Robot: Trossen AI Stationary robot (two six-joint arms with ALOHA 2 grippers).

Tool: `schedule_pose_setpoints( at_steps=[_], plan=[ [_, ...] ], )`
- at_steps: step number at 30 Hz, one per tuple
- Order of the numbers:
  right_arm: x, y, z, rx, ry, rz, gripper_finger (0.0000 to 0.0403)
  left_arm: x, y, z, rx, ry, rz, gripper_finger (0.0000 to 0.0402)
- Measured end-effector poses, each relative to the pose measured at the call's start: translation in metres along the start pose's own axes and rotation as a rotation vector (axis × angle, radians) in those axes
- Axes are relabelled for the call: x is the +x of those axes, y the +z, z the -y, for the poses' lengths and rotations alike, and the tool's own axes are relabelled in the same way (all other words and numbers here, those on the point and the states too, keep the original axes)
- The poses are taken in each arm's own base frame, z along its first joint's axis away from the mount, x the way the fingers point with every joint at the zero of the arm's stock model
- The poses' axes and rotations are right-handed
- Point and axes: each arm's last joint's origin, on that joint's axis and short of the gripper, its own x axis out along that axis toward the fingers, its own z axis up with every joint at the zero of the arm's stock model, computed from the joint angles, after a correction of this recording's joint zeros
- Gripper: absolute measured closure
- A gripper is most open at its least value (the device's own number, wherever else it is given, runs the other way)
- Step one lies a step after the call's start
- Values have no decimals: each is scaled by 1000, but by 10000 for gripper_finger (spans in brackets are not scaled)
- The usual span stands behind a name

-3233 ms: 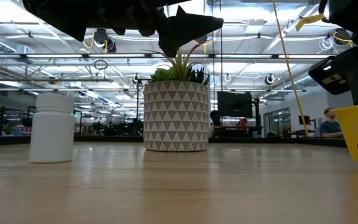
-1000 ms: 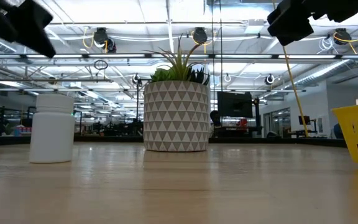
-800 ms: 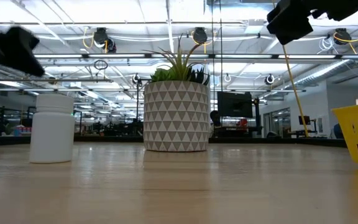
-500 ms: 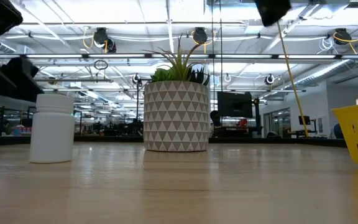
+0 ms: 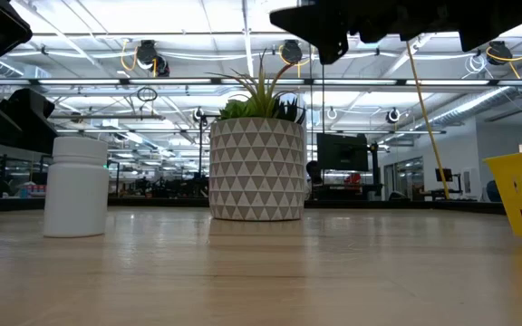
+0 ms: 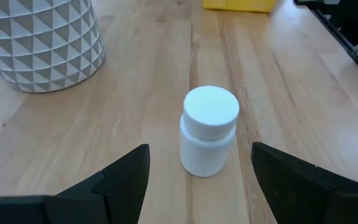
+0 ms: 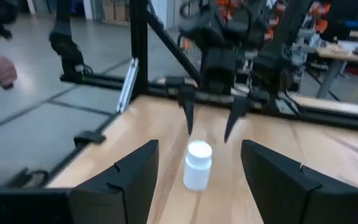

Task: Pick and place pill bottles into a basket
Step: Put the white pill bottle into the bin

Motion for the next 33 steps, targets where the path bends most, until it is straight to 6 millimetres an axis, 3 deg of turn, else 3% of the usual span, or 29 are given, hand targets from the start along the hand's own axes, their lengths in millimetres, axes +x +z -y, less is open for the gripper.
schedule_pose_setpoints(
  at_steps=[14,33],
  plan=[
    [1,1,-1,2,23,24,181,26,-23,10,35,26,3,119],
    [1,1,-2,19,53,15,181,49,-29,6,-17,29,32,119]
  ],
)
